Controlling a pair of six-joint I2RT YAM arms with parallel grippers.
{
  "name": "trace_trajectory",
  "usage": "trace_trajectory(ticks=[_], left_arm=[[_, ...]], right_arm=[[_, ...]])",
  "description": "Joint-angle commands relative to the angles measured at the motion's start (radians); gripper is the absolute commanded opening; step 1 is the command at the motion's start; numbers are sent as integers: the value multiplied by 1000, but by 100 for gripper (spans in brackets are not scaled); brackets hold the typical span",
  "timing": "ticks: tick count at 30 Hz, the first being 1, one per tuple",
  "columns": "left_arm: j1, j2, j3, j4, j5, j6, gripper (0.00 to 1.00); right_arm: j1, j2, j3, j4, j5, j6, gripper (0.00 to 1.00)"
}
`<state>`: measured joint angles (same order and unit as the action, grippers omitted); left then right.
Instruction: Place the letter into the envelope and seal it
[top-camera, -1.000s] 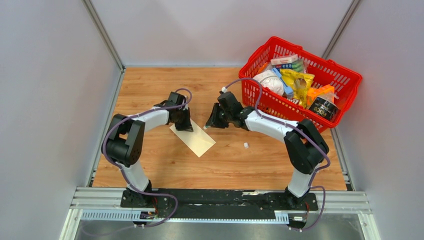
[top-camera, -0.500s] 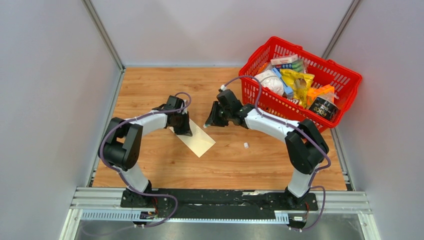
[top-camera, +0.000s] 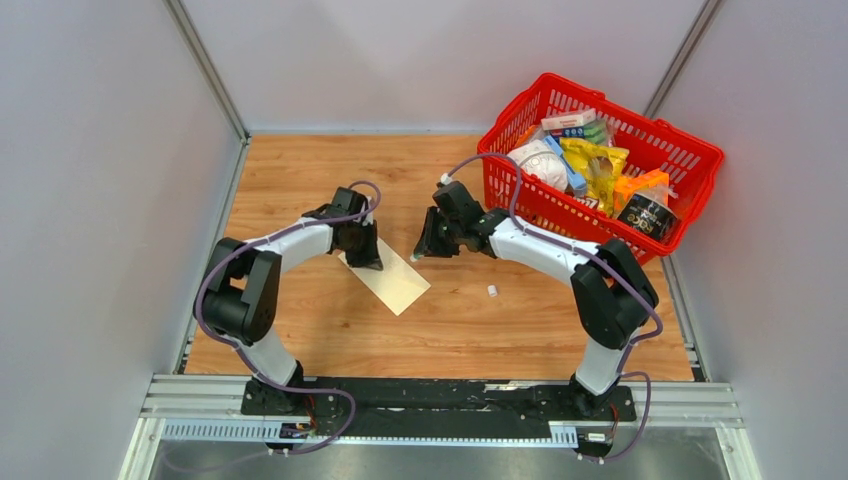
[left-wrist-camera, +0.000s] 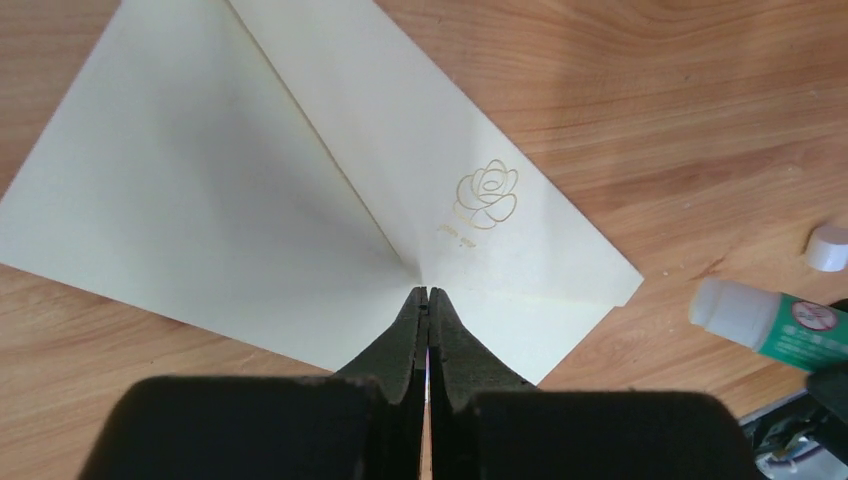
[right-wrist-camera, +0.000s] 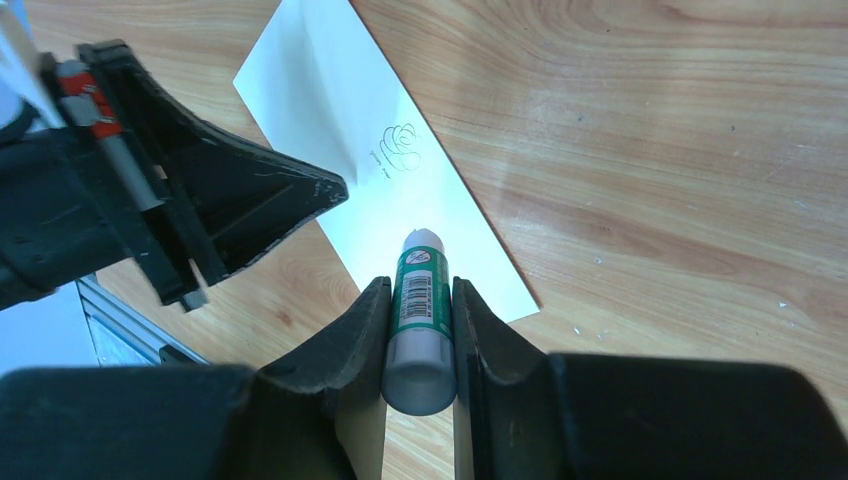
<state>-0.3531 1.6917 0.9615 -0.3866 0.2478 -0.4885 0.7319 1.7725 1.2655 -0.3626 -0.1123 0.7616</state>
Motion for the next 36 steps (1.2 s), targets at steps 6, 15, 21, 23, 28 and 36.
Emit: trace_trajectory(ticks=[6, 15, 21, 23, 28, 36], left_arm=[[11, -15, 172, -64, -25, 11, 2], [28, 128, 236, -93, -100, 36, 1], [29, 184, 214, -89, -127, 41, 1], [29, 192, 215, -90, -131, 48, 0], [28, 151, 215, -86, -111, 57, 1], [-49, 11, 166, -52, -10, 42, 10]], right_arm=[[14, -65, 34, -24, 17, -22, 0], [17, -105, 2, -52, 31, -33, 0], [18, -128, -21, -65, 53, -41, 0], [18, -133, -23, -67, 56, -41, 0], [17, -142, -17, -93, 77, -50, 0], [17, -189, 14, -186, 204, -82, 0]])
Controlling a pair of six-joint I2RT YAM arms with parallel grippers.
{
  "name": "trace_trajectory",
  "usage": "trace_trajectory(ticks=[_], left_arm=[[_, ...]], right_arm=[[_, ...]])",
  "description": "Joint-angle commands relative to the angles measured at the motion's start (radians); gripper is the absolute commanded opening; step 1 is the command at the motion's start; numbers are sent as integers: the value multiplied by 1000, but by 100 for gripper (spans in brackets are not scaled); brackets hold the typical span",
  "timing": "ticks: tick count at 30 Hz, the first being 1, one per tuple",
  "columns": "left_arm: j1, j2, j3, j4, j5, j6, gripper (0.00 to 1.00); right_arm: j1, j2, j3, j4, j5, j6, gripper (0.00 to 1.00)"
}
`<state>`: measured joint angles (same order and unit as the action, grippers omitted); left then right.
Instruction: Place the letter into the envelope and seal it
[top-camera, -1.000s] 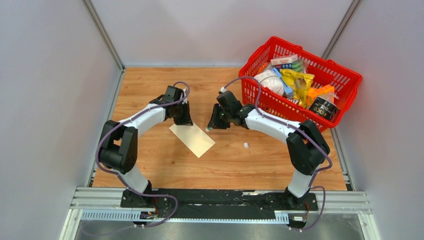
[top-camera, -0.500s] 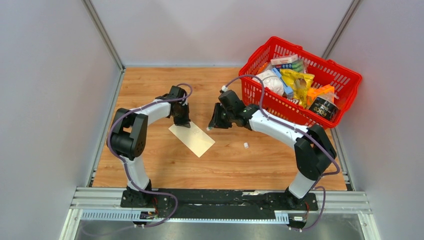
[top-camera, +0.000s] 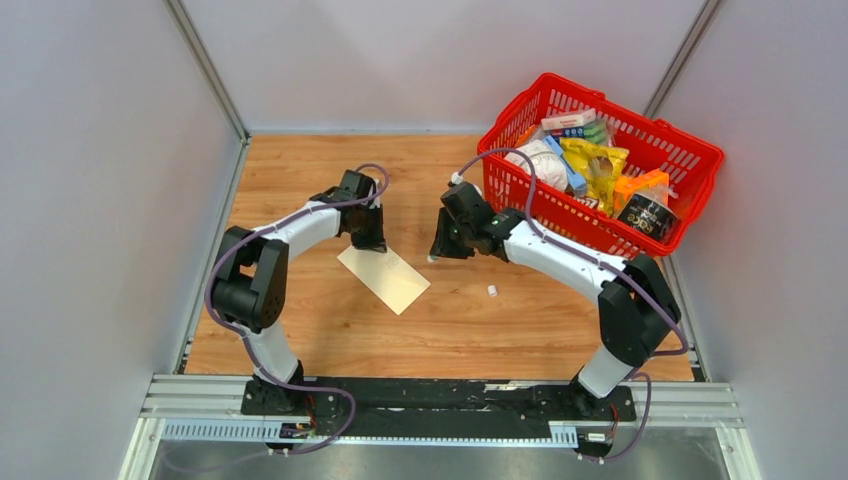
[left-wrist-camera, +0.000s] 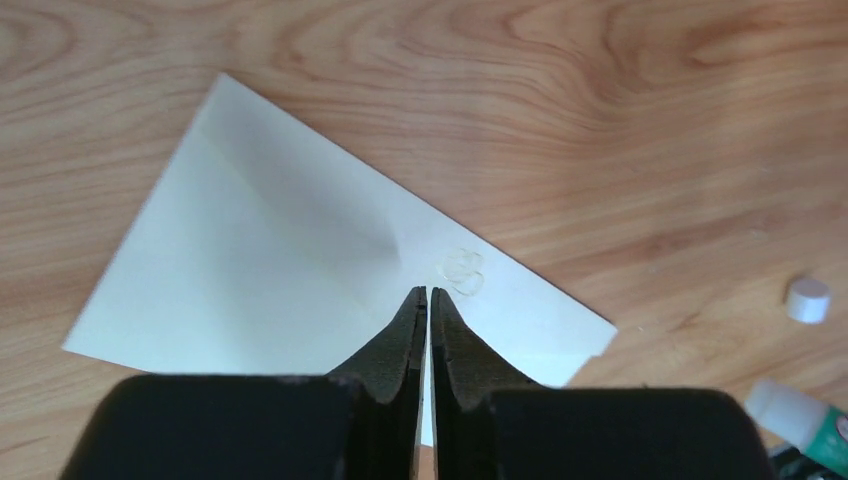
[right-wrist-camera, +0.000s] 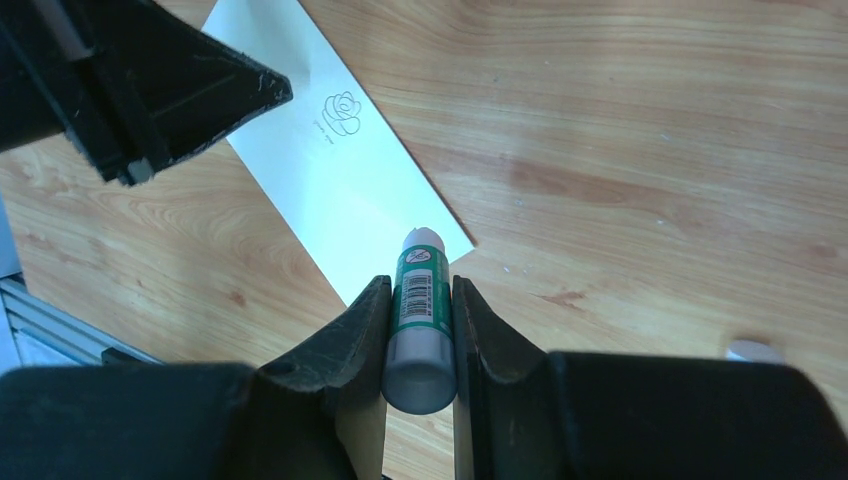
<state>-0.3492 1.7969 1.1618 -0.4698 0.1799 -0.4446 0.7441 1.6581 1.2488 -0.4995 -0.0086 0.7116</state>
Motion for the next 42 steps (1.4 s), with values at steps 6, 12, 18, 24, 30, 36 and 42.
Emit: trace_trajectory(ticks=[6, 12, 18, 24, 30, 36, 42], left_arm=[[-132, -76, -79, 89, 93, -51, 9], [-157, -25, -105, 119, 113, -74, 6], [-159, 5, -122, 102, 75, -74, 5], [-160, 35, -134, 106, 56, -74, 5], [-160, -27, -99, 82, 55, -49, 8], [-206, -129, -15, 36, 40, -60, 22], [-387, -101, 38, 80, -58, -224, 27]], right_arm=[[3, -116, 15, -97, 140, -40, 0], [0, -147, -20, -113, 165, -35, 0], [-3, -158, -34, -114, 164, -32, 0], [-3, -161, -29, -128, 167, -34, 0], [-5, -185, -5, -157, 185, -43, 0], [-6, -306, -3, -218, 271, -32, 0], [-8, -564, -49, -332, 462, 6, 0]])
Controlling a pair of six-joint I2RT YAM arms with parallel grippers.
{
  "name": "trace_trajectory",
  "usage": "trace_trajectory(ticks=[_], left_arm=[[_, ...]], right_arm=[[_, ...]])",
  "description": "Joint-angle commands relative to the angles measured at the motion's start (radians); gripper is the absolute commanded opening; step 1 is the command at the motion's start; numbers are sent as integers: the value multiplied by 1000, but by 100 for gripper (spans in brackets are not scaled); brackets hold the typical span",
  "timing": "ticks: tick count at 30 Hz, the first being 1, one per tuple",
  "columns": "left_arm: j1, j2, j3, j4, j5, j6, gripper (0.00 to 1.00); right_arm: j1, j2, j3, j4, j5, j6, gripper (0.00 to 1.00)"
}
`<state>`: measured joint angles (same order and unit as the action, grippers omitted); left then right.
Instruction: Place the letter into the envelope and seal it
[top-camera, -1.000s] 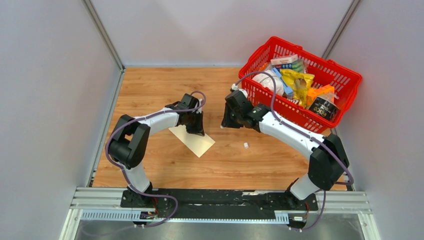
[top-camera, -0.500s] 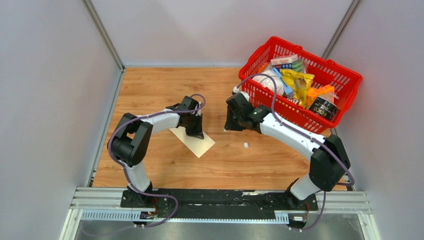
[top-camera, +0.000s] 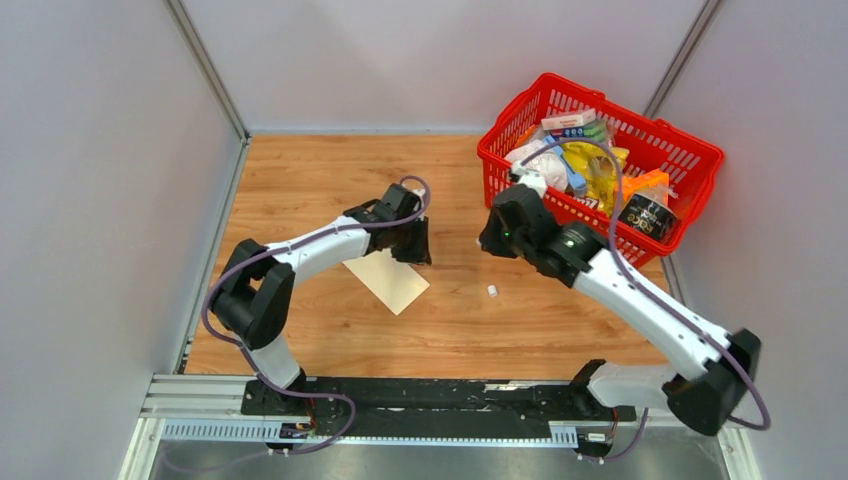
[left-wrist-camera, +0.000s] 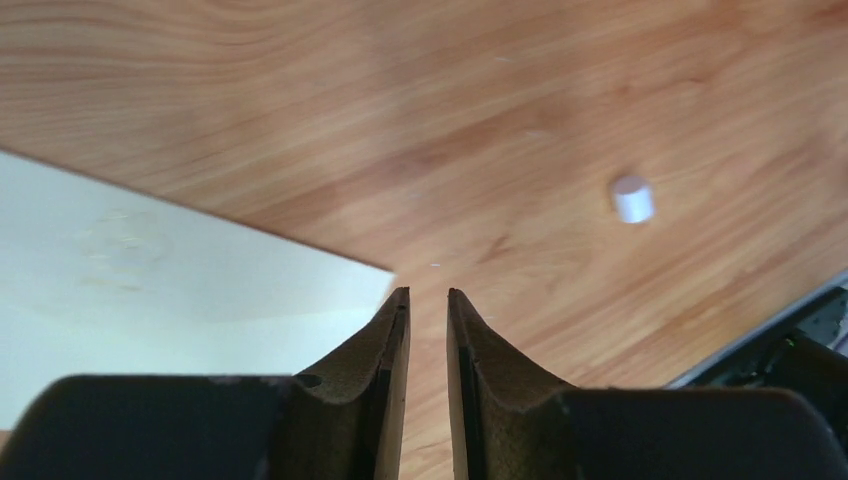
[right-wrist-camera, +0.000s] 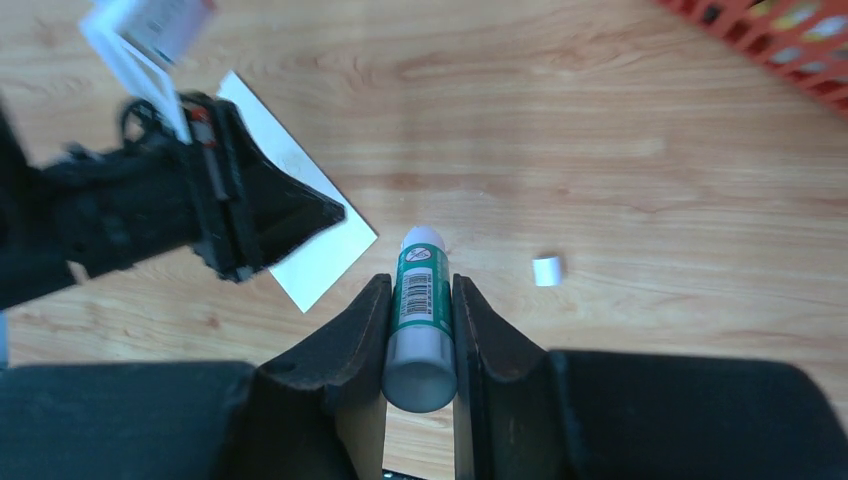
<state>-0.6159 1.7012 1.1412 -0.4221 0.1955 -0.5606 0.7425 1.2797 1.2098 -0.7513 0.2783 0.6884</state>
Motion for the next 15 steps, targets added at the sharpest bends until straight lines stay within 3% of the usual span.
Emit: trace_trajectory(ticks=[1, 7, 11, 15], left_arm=[[-143, 9, 95, 25, -105, -146, 27], [-372, 250, 375, -165, -448, -237, 36], [-453, 382, 542, -259, -602, -318, 50], [-507, 503, 719, -407, -747, -377, 57]], right_arm=[[-9, -227, -25, -92, 208, 33, 0], [-8, -428, -64, -158, 300, 25, 0], [-8, -489, -65, -204, 311, 16, 0], [-9, -540, -59, -232, 302, 3, 0]])
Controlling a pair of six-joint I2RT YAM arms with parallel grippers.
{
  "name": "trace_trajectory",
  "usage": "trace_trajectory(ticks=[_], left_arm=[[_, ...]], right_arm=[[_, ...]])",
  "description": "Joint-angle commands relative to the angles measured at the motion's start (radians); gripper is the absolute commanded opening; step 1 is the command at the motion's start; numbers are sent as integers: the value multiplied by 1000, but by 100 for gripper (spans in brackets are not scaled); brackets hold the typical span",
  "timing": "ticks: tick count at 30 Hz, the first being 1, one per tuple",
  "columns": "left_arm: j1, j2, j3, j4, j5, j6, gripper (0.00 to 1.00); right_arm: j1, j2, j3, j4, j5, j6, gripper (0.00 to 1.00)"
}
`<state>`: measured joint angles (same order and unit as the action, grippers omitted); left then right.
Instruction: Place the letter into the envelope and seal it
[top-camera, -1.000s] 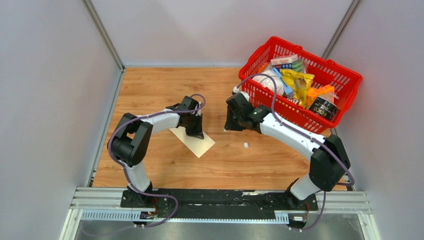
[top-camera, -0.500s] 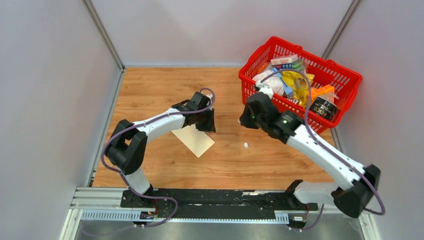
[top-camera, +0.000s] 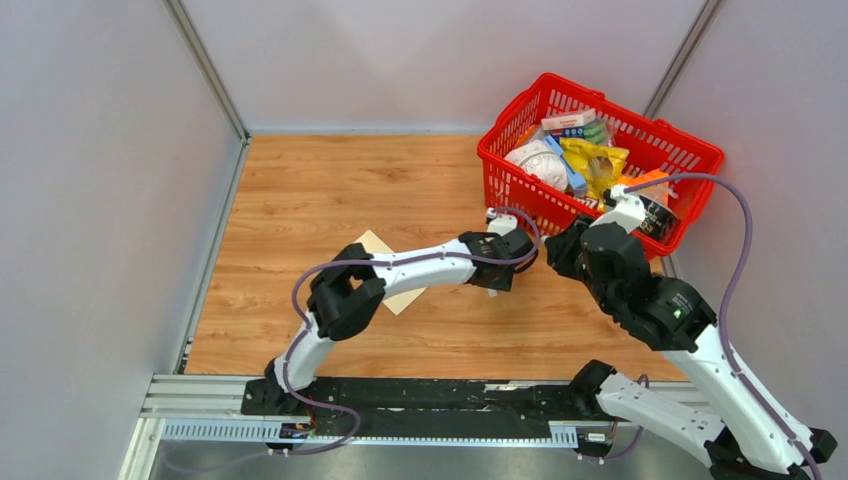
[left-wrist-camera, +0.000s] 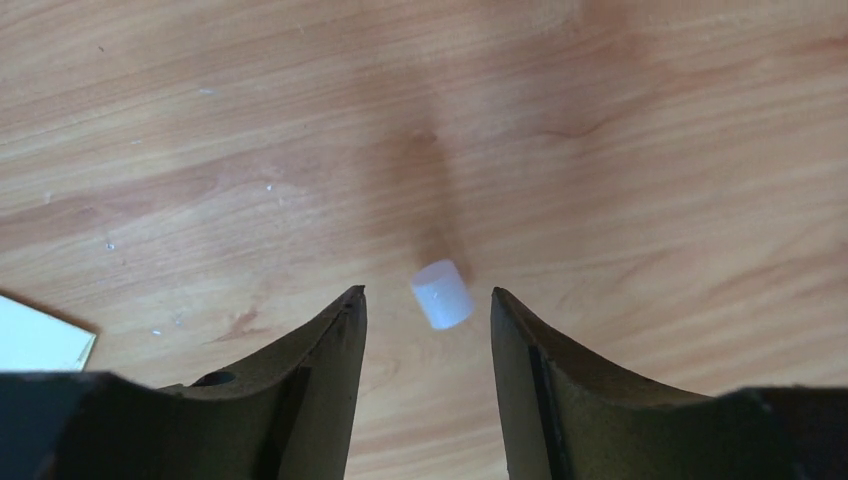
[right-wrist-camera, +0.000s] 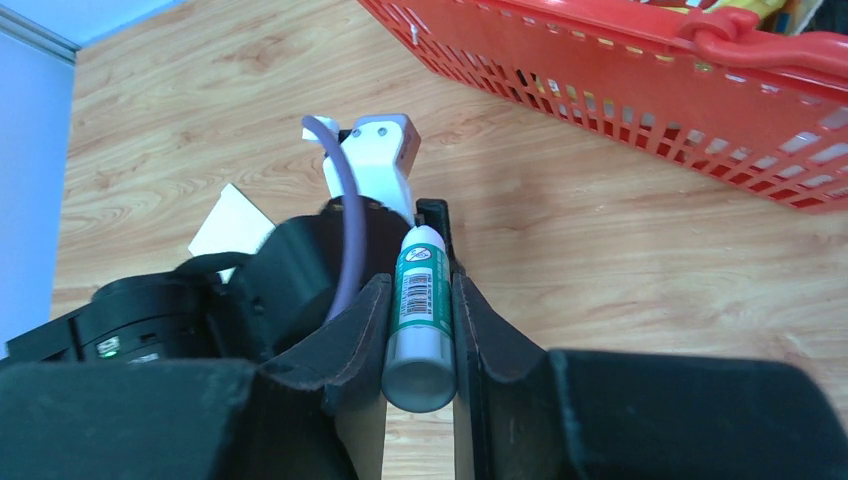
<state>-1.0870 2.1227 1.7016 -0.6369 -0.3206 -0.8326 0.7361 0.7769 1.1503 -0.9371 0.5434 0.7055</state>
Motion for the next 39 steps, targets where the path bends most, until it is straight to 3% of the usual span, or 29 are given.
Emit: trace_trajectory(ticks=[1, 9, 28, 39], left_arm=[[-42, 97, 185, -211, -250, -123, 57], [-60, 221, 306, -299, -273, -212, 61], [-91, 246, 285, -303, -222, -338, 59], [-90, 243, 256, -282, -213, -378, 47]], right_arm=[[-4, -42, 0, -52, 32, -15, 0], [-3, -102, -12, -77, 36, -38, 0], [-3, -110, -32, -69, 16, -60, 0], [-3, -113, -31, -80, 15, -58, 0]])
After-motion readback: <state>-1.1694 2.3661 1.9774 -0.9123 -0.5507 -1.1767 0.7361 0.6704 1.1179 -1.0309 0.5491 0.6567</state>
